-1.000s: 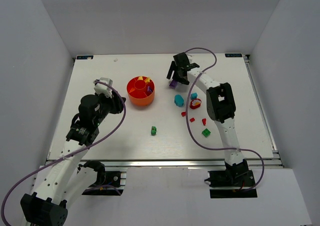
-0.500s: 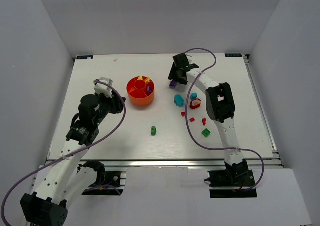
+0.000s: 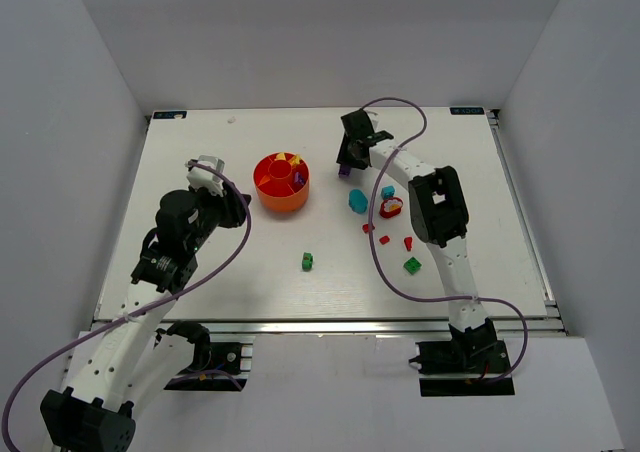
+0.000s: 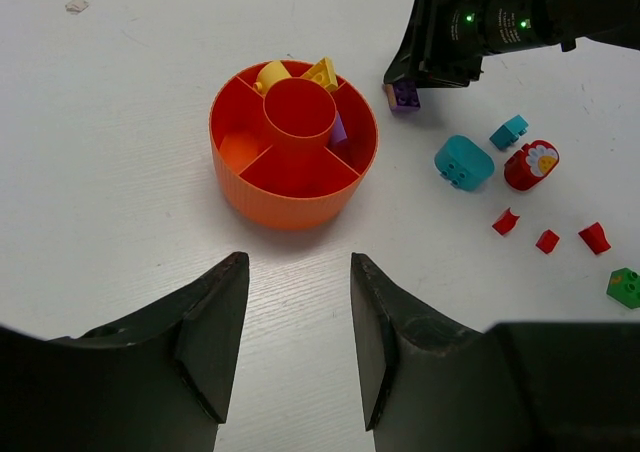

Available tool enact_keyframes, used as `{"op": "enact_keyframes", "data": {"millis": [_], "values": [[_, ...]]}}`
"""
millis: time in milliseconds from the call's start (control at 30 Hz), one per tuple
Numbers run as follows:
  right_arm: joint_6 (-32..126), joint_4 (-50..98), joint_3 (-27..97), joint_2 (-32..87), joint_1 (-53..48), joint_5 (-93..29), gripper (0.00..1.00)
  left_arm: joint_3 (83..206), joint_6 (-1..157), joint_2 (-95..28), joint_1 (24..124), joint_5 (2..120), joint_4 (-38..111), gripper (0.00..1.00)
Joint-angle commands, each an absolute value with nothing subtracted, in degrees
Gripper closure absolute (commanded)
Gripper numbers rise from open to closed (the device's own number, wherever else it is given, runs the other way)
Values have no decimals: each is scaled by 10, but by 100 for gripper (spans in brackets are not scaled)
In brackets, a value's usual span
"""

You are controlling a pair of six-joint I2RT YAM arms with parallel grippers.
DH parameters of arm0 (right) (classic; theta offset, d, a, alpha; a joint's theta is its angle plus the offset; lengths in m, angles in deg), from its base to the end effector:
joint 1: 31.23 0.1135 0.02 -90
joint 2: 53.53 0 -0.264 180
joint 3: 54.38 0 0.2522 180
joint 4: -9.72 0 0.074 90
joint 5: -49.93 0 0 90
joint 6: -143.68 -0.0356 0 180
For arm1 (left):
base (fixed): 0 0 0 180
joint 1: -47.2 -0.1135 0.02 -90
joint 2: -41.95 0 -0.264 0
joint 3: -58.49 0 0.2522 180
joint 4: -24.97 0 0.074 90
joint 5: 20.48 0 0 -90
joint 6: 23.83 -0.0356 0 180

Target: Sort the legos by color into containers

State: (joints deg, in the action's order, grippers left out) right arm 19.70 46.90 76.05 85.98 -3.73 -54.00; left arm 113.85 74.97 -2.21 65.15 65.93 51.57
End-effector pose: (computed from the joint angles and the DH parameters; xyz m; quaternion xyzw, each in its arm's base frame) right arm 0.4873 0.2440 0.1667 0.0972 0.9172 0.0923 0.3753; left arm 0.1740 -0.0587 0.3173 0.0823 0.7910 -0.1644 0.5835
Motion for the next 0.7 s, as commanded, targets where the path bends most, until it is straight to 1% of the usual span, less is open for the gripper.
{"op": "enact_keyframes", "data": {"millis": [0, 33, 67, 100, 133, 167, 200, 267, 300, 400, 533, 567, 600, 633, 667], "values": [[213, 478, 742, 839, -37, -519, 75, 1136, 745, -12, 649, 664, 510, 45], [219, 476, 741, 834, -37, -510, 78, 1136, 745, -12, 649, 664, 509, 45], [227, 469, 735, 828, -40, -504, 88, 1136, 745, -11, 649, 665, 509, 45], [251, 449, 728, 811, -42, -493, 93, 1136, 745, -11, 649, 665, 509, 45], [266, 432, 718, 801, -44, -464, 95, 1135, 745, -10, 649, 664, 509, 45], [279, 412, 685, 770, -43, -452, 100, 1135, 745, -10, 649, 664, 508, 45], [321, 354, 664, 752, -44, -433, 100, 1134, 746, -9, 649, 664, 508, 45], [359, 296, 597, 695, -44, -375, 100, 1133, 746, -10, 649, 664, 506, 45], [407, 251, 581, 679, -46, -336, 100, 1133, 747, -9, 649, 664, 506, 45], [443, 247, 583, 648, -46, -276, 100, 1132, 746, -9, 649, 663, 505, 45], [502, 251, 585, 626, -48, -136, 100, 1129, 751, -7, 649, 636, 492, 45], [513, 256, 588, 621, -46, -100, 100, 1124, 757, -8, 649, 614, 487, 43], [518, 255, 590, 618, -49, -30, 100, 1124, 763, -9, 649, 598, 475, 41], [524, 253, 591, 614, -54, 0, 100, 1121, 769, -13, 649, 580, 466, 39], [524, 253, 591, 611, -54, 26, 100, 1118, 789, -16, 649, 551, 458, 35]]}}
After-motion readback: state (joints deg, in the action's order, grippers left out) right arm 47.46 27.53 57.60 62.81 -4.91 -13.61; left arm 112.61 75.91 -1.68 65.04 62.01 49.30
